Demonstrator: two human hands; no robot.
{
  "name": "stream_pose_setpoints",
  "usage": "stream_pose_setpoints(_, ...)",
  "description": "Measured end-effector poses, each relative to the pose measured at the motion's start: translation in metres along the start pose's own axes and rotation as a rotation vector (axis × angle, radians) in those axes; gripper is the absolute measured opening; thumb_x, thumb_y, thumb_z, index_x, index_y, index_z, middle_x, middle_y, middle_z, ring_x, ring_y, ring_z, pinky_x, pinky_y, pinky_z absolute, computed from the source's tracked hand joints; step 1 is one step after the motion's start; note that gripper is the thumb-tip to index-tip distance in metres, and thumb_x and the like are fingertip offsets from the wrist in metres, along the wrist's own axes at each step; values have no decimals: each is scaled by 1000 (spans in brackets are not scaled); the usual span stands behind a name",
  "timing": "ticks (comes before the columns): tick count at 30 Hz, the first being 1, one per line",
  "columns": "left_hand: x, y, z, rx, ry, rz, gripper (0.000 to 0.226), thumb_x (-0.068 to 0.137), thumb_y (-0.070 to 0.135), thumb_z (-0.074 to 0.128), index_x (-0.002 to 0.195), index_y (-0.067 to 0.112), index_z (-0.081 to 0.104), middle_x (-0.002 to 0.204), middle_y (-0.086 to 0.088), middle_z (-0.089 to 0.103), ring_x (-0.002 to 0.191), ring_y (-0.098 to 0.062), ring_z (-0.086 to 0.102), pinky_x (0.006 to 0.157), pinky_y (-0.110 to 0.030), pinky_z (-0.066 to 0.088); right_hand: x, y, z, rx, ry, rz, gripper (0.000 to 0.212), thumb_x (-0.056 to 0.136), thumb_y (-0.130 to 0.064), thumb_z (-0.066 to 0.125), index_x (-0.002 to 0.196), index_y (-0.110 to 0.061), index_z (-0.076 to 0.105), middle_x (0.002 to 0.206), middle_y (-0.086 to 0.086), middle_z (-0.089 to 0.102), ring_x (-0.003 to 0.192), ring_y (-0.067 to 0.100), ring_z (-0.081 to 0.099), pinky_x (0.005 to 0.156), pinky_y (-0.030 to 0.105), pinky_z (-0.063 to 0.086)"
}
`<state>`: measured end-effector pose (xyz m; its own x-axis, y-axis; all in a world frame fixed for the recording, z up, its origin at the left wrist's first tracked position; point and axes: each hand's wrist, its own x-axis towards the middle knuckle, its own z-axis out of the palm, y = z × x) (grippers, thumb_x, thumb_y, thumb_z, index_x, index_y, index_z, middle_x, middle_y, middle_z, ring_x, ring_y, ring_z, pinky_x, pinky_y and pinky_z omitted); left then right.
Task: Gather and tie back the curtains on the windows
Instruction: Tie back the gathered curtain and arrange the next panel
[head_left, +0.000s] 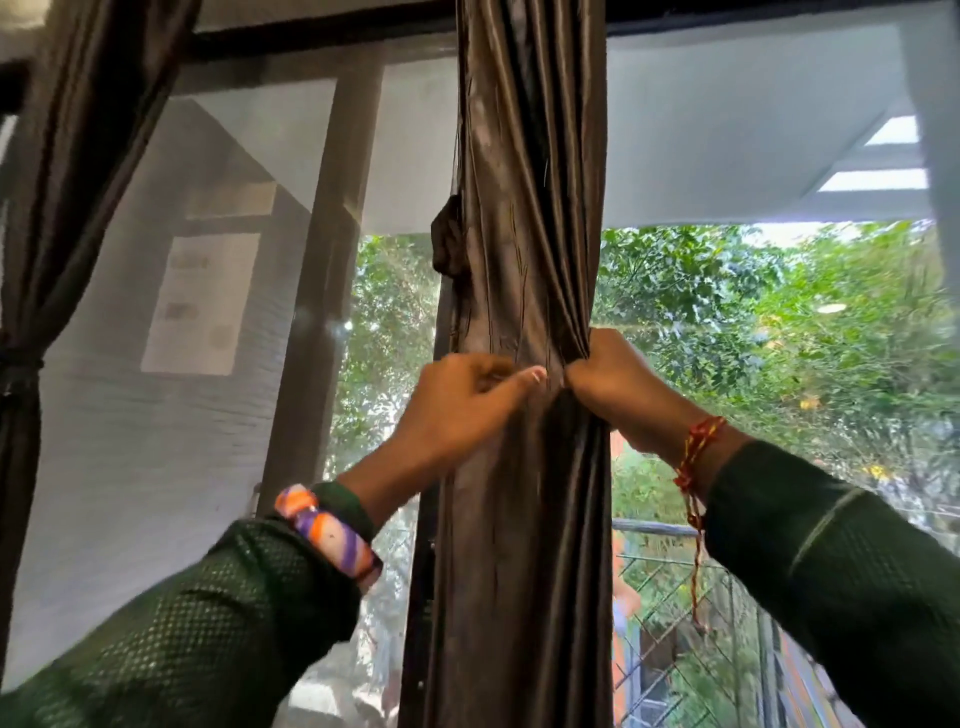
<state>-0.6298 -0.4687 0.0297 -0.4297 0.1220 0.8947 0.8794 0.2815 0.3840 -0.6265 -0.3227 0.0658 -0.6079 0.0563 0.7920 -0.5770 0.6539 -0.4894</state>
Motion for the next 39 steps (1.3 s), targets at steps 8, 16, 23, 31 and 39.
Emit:
stream_pose_setpoints(8,53,30,17,-90,-116,-59,48,82,31,68,121,5,57,104,-13,68,93,-27,67,71,-39,56,-14,26,-98,-26,130,61,6,59,-12,54,62,-12,60,56,5,58,56,21,56,48,21,43)
stream_pose_setpoints(16,90,108,75,-358,-228,34,36,86,19,64,114,-2,58,100,-16,64,81,-22,64,68,-38,55,-38,58,-250,-396,373,240,10,65,-9,58,64,-1,63,61,19,61,61,30,60,59,37,50)
stream_pose_setpoints(23,88,172,127,-552,-353,92,34,85,17,64,113,-1,55,96,-14,59,76,-12,57,53,-22,54,-71,43,-245,-691,280,229,14,87,-13,46,91,-12,60,99,17,62,98,29,60,57,27,30)
stream_pose_setpoints(31,92,173,131,-184,-134,23,73,64,61,72,105,8,45,105,-6,52,95,-24,55,78,-44,56,-60,31,-164,-761,247,135,37,86,-8,40,120,-7,54,116,17,62,108,35,59,83,35,49)
stream_pose_setpoints(39,113,155,101,-20,9,37,63,68,30,80,111,4,43,92,-4,45,90,-27,53,74,-39,54,-58,1,-117,-942,89,58,80,94,-13,41,144,1,-19,119,20,59,108,31,59,70,32,46)
